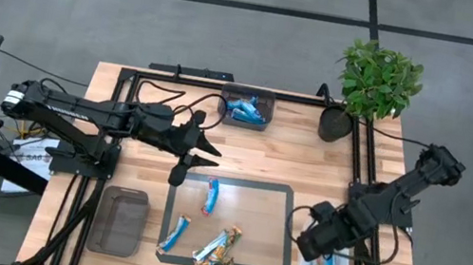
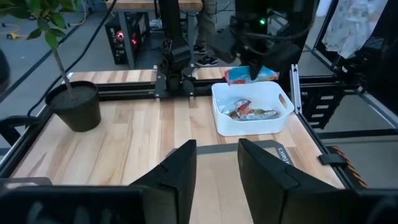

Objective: Pick and place Granola Bars by type
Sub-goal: Put the red granola bar into the white bin

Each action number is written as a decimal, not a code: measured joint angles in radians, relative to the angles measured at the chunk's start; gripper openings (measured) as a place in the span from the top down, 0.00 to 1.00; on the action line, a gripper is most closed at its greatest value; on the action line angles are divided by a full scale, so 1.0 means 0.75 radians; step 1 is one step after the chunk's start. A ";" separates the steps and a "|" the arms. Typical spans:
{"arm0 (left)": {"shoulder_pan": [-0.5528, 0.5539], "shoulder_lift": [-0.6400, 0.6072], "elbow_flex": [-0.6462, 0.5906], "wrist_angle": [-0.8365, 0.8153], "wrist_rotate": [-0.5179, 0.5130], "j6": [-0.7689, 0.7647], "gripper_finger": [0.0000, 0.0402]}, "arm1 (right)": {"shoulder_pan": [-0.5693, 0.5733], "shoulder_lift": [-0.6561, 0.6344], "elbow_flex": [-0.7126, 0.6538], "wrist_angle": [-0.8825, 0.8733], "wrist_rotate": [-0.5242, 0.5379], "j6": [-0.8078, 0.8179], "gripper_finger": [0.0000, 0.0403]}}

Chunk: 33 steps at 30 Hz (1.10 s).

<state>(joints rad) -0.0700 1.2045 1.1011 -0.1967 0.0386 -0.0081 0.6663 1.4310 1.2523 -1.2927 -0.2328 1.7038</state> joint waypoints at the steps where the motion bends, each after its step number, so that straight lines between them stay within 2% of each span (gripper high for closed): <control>1: 0.000 0.000 0.000 0.000 0.000 -0.007 0.73 | 0.004 0.006 -0.012 0.011 -0.011 0.017 0.88; 9: 0.000 0.000 0.000 -0.010 0.000 -0.042 0.73 | 0.009 0.007 -0.043 0.020 -0.031 0.035 0.73; 14: 0.000 0.001 0.000 -0.068 0.000 -0.106 0.73 | -0.046 0.007 -0.043 0.078 0.073 0.004 0.65; 21: 0.000 0.001 0.000 -0.184 -0.022 -0.256 0.73 | -0.233 0.007 -0.042 0.458 0.325 -0.308 0.62; 24: -0.001 0.001 0.000 -0.288 -0.096 -0.454 0.73 | -0.328 0.007 -0.041 0.586 0.375 -0.453 0.62; 27: 0.001 0.027 0.000 -0.396 -0.108 -0.694 0.73 | -0.399 0.004 -0.041 0.723 0.450 -0.682 0.63; 30: 0.000 0.098 -0.001 -0.465 -0.049 -0.852 0.73 | -0.438 -0.012 -0.039 0.829 0.469 -0.863 0.64; 33: -0.001 0.197 -0.002 -0.472 0.000 -0.920 0.73 | -0.444 -0.035 -0.041 0.812 0.455 -0.972 0.65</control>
<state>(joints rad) -0.0710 1.3526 1.0996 -0.5508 0.0389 -0.6977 0.3332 1.4046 1.2217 -0.6840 0.1085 0.9744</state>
